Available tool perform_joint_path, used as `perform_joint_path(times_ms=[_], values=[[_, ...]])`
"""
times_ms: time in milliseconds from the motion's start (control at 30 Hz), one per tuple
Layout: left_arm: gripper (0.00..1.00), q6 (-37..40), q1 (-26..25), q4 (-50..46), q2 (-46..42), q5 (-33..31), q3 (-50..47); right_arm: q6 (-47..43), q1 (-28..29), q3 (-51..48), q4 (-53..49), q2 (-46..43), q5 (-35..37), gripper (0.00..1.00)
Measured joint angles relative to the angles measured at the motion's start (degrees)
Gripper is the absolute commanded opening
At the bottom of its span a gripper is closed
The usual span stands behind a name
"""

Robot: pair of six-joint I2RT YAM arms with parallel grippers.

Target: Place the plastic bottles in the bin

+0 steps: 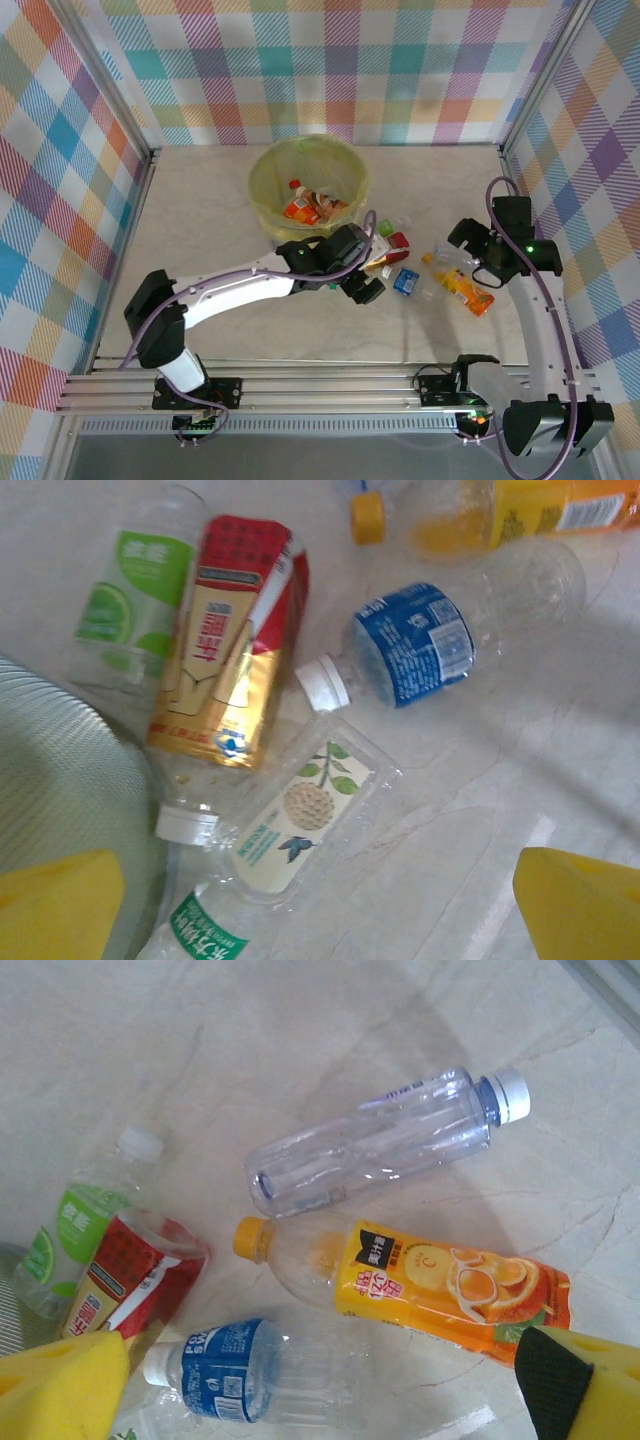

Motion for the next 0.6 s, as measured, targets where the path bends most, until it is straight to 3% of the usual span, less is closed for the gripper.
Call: perform_joint_path(times_ms=[267,600], values=[[1.00,2.56,0.00,-3.61,6.80,1.01,4.42,1.14,-0.48,-1.99,0.26,-0.07,-0.20,1.00],[1.00,4.94,0.00,-5.64,14.16,-3.54,7.17,1.18,-0.50,-2.23,1.11,-2.73,-0.15,1.00]])
